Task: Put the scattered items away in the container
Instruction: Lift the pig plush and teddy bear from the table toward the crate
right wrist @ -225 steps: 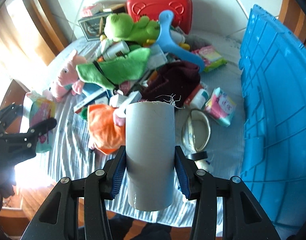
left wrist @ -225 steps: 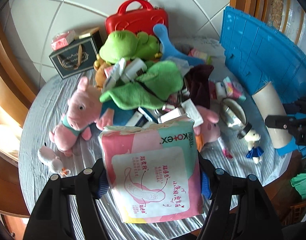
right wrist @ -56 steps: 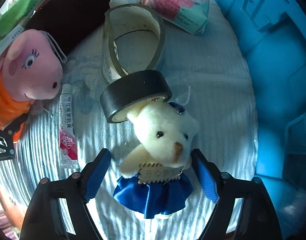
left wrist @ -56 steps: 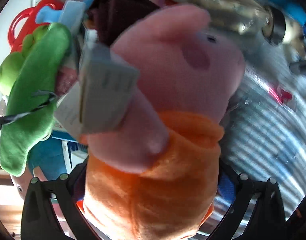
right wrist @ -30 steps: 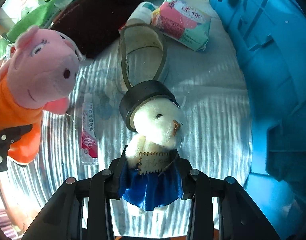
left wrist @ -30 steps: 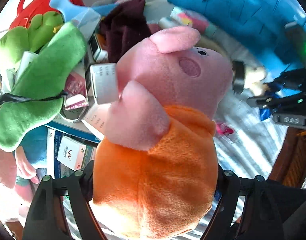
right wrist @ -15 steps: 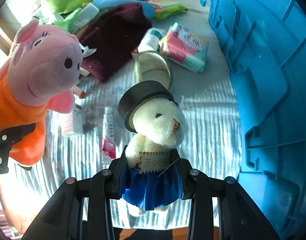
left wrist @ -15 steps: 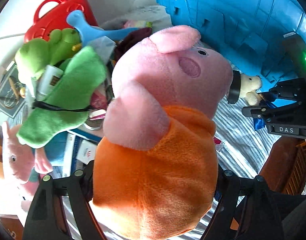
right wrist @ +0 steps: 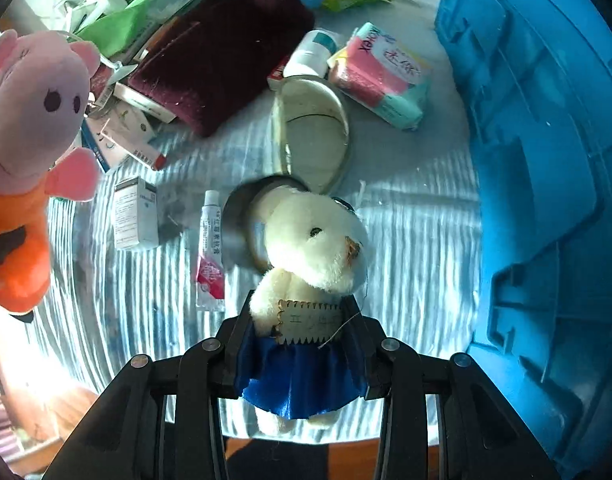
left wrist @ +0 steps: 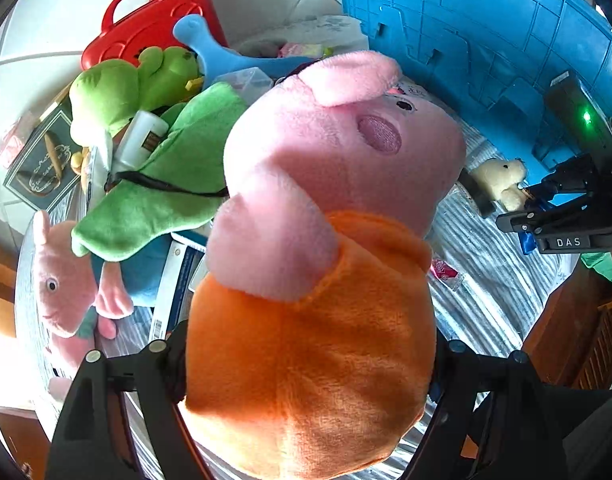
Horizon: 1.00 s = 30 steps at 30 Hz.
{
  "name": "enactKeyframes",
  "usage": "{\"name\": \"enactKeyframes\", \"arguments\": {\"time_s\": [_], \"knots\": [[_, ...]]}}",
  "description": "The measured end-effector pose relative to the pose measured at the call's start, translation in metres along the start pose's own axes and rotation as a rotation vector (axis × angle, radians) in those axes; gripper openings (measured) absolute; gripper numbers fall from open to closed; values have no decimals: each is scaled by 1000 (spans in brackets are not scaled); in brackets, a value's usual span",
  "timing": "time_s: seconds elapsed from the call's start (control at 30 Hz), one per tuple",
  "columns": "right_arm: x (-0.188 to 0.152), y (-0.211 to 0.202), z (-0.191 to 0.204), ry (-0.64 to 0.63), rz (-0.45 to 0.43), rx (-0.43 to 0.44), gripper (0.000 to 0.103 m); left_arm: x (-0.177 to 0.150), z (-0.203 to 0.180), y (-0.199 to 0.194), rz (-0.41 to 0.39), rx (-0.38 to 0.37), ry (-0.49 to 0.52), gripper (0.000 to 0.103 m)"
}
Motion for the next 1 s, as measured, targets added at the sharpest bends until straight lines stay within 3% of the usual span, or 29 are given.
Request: {"name": "enactKeyframes", "arguments": {"time_s": [0.57,1.0], "knots": [[11,-8,19,32,-30,1,37,-15,24,-12,-10,37,-54,83],[14,-62,29,8,-127,-5,37,-17,38,-48,-62,96,-111,83]]}}
Point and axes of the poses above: each gripper's, at about its wrist camera, not at the fingertips, and y roughly the way its jaws point, z to its left, x to its top, the point moved 1 cm from there along y, roughly the way its jaws point, and after that the axes turned 6 degrees about -y, right-handed, at the moved point
